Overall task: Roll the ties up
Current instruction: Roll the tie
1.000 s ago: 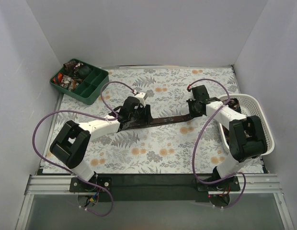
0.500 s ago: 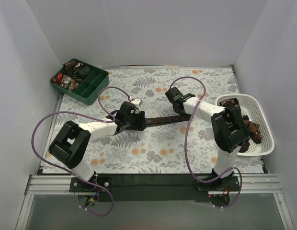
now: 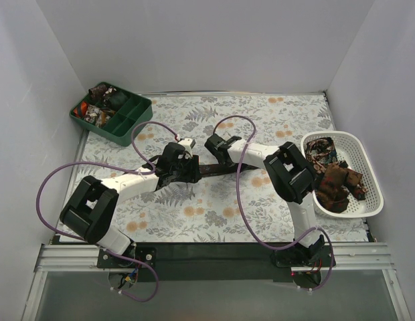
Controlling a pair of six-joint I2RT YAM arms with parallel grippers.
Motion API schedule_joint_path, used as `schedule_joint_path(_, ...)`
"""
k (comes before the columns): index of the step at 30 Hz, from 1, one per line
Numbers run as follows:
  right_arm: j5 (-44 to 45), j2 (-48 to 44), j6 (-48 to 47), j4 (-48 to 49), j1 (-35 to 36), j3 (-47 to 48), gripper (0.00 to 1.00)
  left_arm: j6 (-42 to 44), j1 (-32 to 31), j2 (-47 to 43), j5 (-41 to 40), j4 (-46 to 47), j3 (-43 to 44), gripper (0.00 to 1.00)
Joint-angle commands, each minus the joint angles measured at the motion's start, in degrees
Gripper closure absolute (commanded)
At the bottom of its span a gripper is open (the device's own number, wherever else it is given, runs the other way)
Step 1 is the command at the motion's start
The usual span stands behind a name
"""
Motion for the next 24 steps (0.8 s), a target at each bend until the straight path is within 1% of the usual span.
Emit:
schedule_joint_path(1,-0.8,1.9,2.6,-2.2,0.7,3.9,0.99,0.5,0.3,-2.6,0.3,0.5,-0.8,0.57)
schedule_joint_path(6,-3.8,3.4,1.9,-2.8,0.7,6.3,0.99,1.0,0.3,-1.9,0.0,0.7,-0.8,0.58)
schedule_joint_path(7,-4.1,3.3,1.6,-3.2,0.6,6.5,0.99,1.3,0.3,-1.7,0.0,0.7,-0.6,0.6)
schedule_joint_path(13,-5.1,2.0,1.2,-4.1,-0.1,7.2,0.99,3.9,0.5,-2.0,-3.5,1.0,1.1,0.63)
schedule_joint_path(20,-5.7,1.8,0.8,-4.4,-0.5,7.5,0.99,5.9,1.1,2.2,-4.7,1.5,3.6,0.64)
schedule_joint_path(21,-6.2,1.8,0.9,-4.5,-0.6,7.4,0.99,6.1,1.1,2.9,-4.8,3.1,4.0,0.64)
schedule_joint_path(24,-6.7,1.9,1.1,-4.5,-0.5,7.3,0.99,6.7,1.1,5.6,-5.3,3.6,4.9,0.64)
